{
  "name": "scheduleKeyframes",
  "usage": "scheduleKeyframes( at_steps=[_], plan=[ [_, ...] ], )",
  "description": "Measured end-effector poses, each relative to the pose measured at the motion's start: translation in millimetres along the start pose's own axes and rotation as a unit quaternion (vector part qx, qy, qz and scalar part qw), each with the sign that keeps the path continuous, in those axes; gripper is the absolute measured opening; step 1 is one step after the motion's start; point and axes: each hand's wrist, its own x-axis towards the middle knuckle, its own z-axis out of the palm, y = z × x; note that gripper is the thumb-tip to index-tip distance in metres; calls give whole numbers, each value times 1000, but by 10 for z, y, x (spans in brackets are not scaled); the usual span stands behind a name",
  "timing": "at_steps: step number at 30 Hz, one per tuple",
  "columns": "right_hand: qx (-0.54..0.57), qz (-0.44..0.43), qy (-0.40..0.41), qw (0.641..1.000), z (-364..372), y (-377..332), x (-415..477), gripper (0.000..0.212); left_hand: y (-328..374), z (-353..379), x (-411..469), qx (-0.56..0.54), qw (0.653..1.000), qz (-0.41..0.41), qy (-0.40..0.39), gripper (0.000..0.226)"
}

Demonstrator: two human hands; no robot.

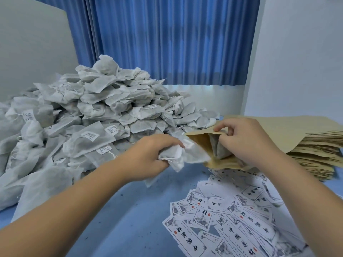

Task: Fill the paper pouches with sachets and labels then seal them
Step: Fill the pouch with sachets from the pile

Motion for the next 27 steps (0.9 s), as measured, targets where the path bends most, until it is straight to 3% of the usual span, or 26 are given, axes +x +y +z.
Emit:
scheduleKeyframes(
  at_steps=[7,10,13,16,19,23,27],
  plan=[
    [27,-3,22,999,-81,18,24,28,373,193,266,-40,997,36,53,41],
    [55,-2,33,998,-89,24,36,28,393,373,386,44,997,57,30,47],
    [77,-5,41,996,-92,30,57,25,430,510,498,195,972,126,36,39],
    [66,-6,47,997,-104,56,73,24,489,572,568,289,950,92,80,25],
    [72,4,58,996,-131,105,93,24,506,582,593,255,962,55,73,24],
    [59,2,51,997,-125,137,107,25,511,497,703,254,961,101,-32,25],
    [46,2,53,998,-95,169,120,23,499,423,887,239,967,88,-18,28]
  ],
)
